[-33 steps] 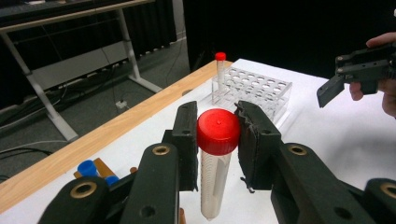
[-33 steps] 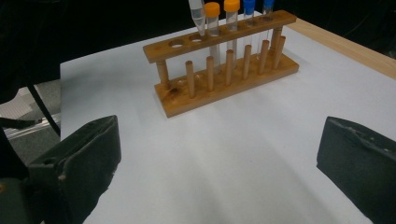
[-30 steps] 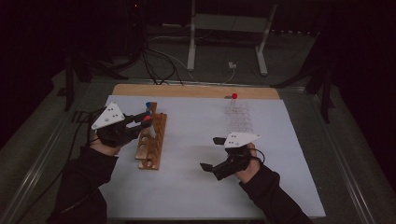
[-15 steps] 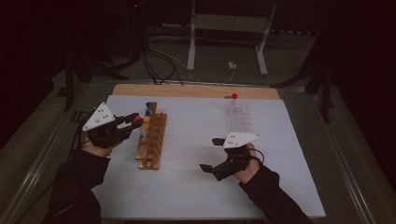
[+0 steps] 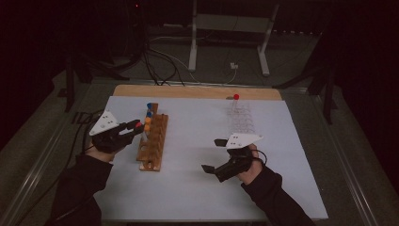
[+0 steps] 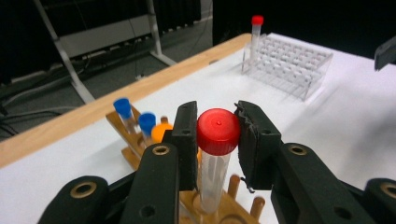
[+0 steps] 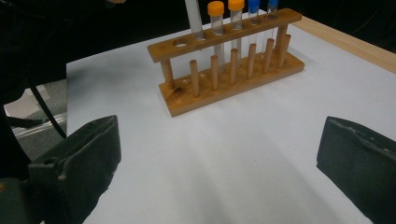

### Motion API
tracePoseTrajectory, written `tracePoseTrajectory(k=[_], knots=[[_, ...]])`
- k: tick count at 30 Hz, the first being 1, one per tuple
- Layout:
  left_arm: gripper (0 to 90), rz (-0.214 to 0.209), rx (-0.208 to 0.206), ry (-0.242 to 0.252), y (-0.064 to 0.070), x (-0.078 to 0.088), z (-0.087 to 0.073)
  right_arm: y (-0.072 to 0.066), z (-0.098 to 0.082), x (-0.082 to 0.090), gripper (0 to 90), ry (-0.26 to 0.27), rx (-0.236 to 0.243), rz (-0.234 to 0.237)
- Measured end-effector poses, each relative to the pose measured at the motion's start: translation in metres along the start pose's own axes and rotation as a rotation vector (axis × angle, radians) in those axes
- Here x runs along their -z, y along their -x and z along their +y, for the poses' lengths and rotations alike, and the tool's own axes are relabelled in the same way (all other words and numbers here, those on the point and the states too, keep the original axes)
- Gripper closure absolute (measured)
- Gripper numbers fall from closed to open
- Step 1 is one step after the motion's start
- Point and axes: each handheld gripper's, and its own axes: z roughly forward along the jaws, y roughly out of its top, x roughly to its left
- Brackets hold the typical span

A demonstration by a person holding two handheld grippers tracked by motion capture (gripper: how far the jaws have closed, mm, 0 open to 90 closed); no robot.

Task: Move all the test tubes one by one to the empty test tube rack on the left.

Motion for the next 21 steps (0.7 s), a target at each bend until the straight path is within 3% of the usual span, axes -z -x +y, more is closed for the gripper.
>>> tracePoseTrajectory(k=[6, 21], knots=[[71.5, -0.001, 0.009, -0.038, 0.0, -0.007, -0.01, 0.001, 0.0, -0.001, 0.0, -0.002, -0.002, 0.003], [71.4, 0.001, 0.003, -0.093, 0.001, -0.02, -0.017, 0.001, 0.0, 0.001, 0.0, 0.0, -0.003, 0.003]])
